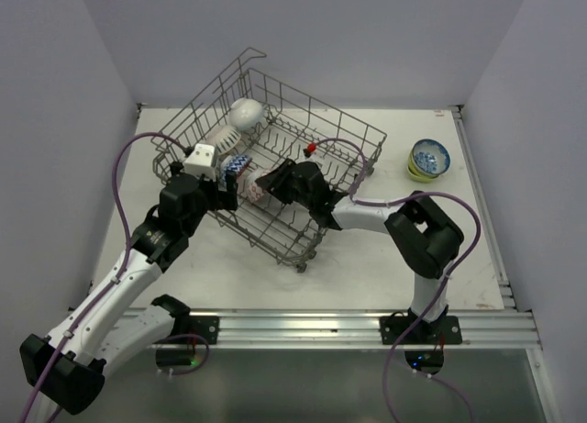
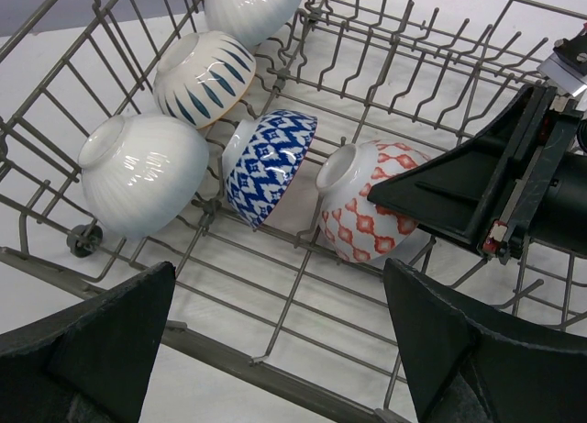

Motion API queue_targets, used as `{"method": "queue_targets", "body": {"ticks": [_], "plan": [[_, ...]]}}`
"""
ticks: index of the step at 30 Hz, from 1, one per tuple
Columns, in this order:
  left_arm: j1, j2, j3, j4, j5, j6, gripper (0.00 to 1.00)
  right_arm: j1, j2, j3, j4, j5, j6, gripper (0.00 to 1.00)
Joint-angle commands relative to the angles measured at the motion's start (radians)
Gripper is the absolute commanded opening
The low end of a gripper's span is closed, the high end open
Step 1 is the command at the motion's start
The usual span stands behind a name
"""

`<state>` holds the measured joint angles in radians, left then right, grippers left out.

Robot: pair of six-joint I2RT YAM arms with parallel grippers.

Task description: Unload the bowls from the dish rack

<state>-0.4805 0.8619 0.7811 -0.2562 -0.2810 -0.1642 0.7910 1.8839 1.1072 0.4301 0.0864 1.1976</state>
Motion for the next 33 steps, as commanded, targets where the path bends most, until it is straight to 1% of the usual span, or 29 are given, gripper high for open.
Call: {"method": "queue_targets", "body": {"ticks": [1,4,8,14,18,20,24,28,31,33], "plan": [[-0.007,-0.004,0.004,0.025,0.006,0.003,1.00,0.017,-0.058,-0.027,0.093,0.047,0.020,0.40],[-0.009,-0.004,0.004,0.025,0.005,0.003,1.00,0.017,-0.069,-0.035,0.110,0.049,0.019,0.31],[-0.009,0.002,0.004,0.025,0.003,0.005,1.00,0.017,-0.088,-0.035,0.139,0.029,0.016,0.28],[-0.009,0.005,0.004,0.023,0.000,0.003,1.00,0.019,-0.135,-0.032,0.134,0.010,-0.001,0.22],[-0.010,0.008,0.003,0.023,-0.001,0.005,1.00,0.017,-0.147,-0.041,0.147,-0.005,0.000,0.14],[-0.009,0.008,0.004,0.023,-0.003,0.005,1.00,0.019,-0.154,-0.041,0.157,-0.008,-0.004,0.12],[-0.010,0.009,0.004,0.020,-0.003,0.006,1.00,0.017,-0.149,-0.027,0.156,-0.025,-0.007,0.05],[-0.010,0.008,0.004,0.020,-0.006,0.005,1.00,0.014,-0.143,-0.009,0.160,-0.037,-0.013,0.03],[-0.010,0.008,0.004,0.021,-0.009,0.006,1.00,0.005,-0.137,0.045,0.132,-0.059,-0.035,0.00],[-0.010,0.009,0.004,0.020,-0.010,0.006,1.00,-0.002,-0.135,0.111,0.102,-0.083,-0.046,0.00]]}}
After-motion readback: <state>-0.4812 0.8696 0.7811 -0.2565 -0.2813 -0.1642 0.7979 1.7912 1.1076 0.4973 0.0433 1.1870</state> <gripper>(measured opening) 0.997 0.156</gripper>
